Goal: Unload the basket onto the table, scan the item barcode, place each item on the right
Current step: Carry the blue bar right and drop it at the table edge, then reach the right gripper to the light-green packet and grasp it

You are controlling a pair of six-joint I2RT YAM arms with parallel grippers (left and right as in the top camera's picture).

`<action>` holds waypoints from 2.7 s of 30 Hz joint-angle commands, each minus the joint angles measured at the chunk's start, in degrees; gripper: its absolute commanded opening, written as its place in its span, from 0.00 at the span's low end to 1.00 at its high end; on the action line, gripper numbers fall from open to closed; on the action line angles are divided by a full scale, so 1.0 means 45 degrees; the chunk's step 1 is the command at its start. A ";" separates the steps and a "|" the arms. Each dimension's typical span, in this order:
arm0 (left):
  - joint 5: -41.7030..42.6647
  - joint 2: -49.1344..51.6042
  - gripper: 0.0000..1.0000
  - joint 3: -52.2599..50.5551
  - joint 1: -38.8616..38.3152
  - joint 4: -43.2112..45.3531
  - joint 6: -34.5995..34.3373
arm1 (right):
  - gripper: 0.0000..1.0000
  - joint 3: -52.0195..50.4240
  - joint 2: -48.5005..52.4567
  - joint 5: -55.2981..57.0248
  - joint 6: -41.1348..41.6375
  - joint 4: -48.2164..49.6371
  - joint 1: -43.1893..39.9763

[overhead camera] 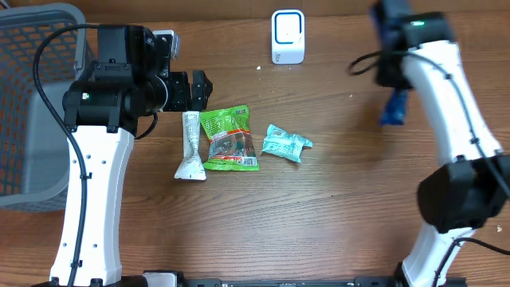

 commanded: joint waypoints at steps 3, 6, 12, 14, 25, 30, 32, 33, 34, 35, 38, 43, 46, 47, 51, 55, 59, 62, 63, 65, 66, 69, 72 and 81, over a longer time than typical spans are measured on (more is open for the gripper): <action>0.0204 0.0049 1.00 0.0189 -0.0029 0.0005 0.0233 | 0.04 -0.1758 -0.0034 -0.2764 0.3847 0.0787 -0.2963; 0.0204 0.0049 1.00 0.0189 -0.0029 0.0010 0.0233 | 0.04 -0.3065 -0.0034 -0.4046 0.3847 0.1962 -0.4279; 0.0204 0.0049 1.00 0.0189 -0.0029 0.0010 0.0233 | 0.12 -0.4959 -0.0034 -0.4226 0.3832 0.3337 -0.6062; 0.0204 0.0049 1.00 0.0189 -0.0029 0.0005 0.0233 | 0.51 -0.4988 -0.0034 -0.4221 0.3609 0.3264 -0.6324; 0.0204 0.0049 1.00 0.0189 -0.0029 0.0010 0.0233 | 0.77 -0.2798 -0.0073 -0.7237 0.1457 0.1447 -0.5484; 0.0204 0.0049 1.00 0.0189 -0.0029 0.0005 0.0233 | 0.77 -0.1899 -0.0146 -1.0977 -0.0500 0.1501 -0.3910; 0.0204 0.0049 1.00 0.0189 -0.0029 0.0010 0.0233 | 0.69 -0.1933 -0.0092 -1.1026 -0.0675 0.1996 -0.3045; 0.0204 0.0049 1.00 0.0189 -0.0029 0.0010 0.0233 | 0.64 -0.2011 -0.0092 -1.1021 -0.0554 0.2176 -0.2705; 0.0204 0.0049 1.00 0.0189 -0.0029 0.0010 0.0233 | 0.64 -0.2171 -0.0092 -1.1030 -0.0204 0.2317 -0.2312; 0.0204 0.0049 1.00 0.0189 -0.0029 0.0010 0.0233 | 0.67 -0.2511 -0.0092 -1.1118 0.0505 0.2511 -0.1583; 0.0204 0.0049 1.00 0.0189 -0.0029 0.0005 0.0233 | 0.95 -0.3240 -0.0092 -1.1327 0.0797 0.2861 -0.0384; 0.0204 0.0049 1.00 0.0189 -0.0029 0.0010 0.0233 | 0.97 -0.4707 -0.0092 -1.1370 0.1297 0.4065 0.1350; 0.0204 0.0049 1.00 0.0189 -0.0029 0.0010 0.0233 | 0.93 -0.5799 -0.0092 -1.1560 0.1967 0.5187 0.2152; 0.0199 0.0049 1.00 0.0189 -0.0029 0.0010 0.0233 | 0.92 -0.6081 -0.0092 -1.1560 0.2215 0.5474 0.2322; 0.0204 0.0049 1.00 0.0189 -0.0029 0.0010 0.0233 | 0.88 -0.7072 -0.0087 -1.1555 0.3109 0.6499 0.2676; 0.0204 0.0049 1.00 0.0189 -0.0029 0.0010 0.0233 | 0.85 -0.7961 -0.0083 -1.1657 0.3478 0.7665 0.2900; 0.0204 0.0049 1.00 0.0189 -0.0029 0.0010 0.0233 | 0.82 -0.8772 -0.0083 -1.1642 0.3764 0.8947 0.3211; 0.0204 0.0049 1.00 0.0189 -0.0029 0.0010 0.0233 | 0.77 -0.9078 -0.0083 -1.1652 0.4090 0.9539 0.3317; 0.0204 0.0049 1.00 0.0189 -0.0029 0.0010 0.0233 | 0.74 -0.9088 -0.0083 -1.1647 0.4090 0.9617 0.3313; 0.0199 0.0049 1.00 0.0189 -0.0029 0.0010 0.0233 | 0.64 -0.9088 -0.0083 -1.1642 0.4090 0.9792 0.3313; 0.0204 0.0049 1.00 0.0189 -0.0029 0.0010 0.0233 | 0.58 -0.9088 -0.0083 -1.1638 0.4090 0.9904 0.3313; 0.0204 0.0049 1.00 0.0189 -0.0029 0.0010 0.0233 | 0.25 -0.9088 -0.0083 -1.1502 0.4085 1.0166 0.3313; 0.0204 0.0049 1.00 0.0189 -0.0029 0.0010 0.0233 | 0.04 -0.9083 -0.0083 -1.1511 0.4046 1.0205 0.3313; 0.0204 0.0049 1.00 0.0189 -0.0029 0.0005 0.0233 | 0.04 -0.8451 -0.1666 -1.5300 -0.1744 0.9641 0.1982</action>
